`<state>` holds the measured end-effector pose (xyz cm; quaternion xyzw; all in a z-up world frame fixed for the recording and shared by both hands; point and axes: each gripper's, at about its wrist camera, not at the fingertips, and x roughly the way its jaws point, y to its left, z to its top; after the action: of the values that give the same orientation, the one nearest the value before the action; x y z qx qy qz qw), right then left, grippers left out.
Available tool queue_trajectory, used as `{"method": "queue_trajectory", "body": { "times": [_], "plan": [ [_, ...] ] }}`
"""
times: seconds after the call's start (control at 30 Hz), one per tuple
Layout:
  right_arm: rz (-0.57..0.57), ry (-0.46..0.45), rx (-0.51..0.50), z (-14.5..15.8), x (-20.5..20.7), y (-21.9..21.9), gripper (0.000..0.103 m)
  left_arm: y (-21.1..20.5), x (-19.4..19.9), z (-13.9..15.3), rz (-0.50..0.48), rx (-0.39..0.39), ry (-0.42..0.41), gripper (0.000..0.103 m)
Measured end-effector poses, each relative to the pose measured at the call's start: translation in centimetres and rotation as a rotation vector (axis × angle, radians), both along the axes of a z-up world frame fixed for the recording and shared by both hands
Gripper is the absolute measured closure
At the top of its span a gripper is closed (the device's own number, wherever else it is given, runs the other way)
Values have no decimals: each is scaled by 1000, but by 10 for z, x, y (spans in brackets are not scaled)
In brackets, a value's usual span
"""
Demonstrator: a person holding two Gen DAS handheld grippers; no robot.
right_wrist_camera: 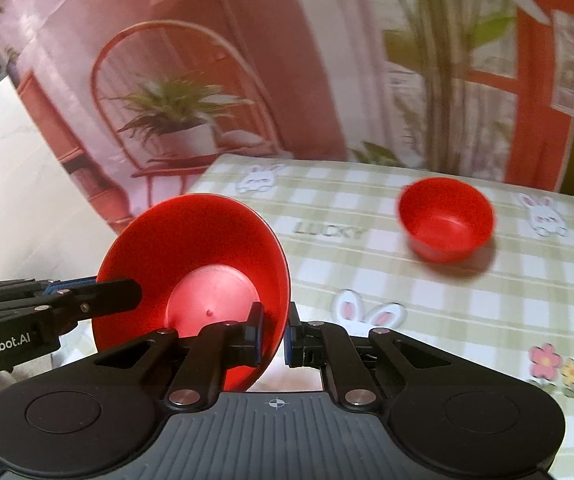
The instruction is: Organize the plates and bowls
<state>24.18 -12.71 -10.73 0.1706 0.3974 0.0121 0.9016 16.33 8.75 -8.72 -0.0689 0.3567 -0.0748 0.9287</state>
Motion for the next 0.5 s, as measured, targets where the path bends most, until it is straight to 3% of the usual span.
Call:
{"method": "queue_trajectory", "body": {
  "times": [0.5],
  "plan": [
    [143,58,31,-23,44,90,94,75,-18,-22,145,-28,59,93]
  ]
}}
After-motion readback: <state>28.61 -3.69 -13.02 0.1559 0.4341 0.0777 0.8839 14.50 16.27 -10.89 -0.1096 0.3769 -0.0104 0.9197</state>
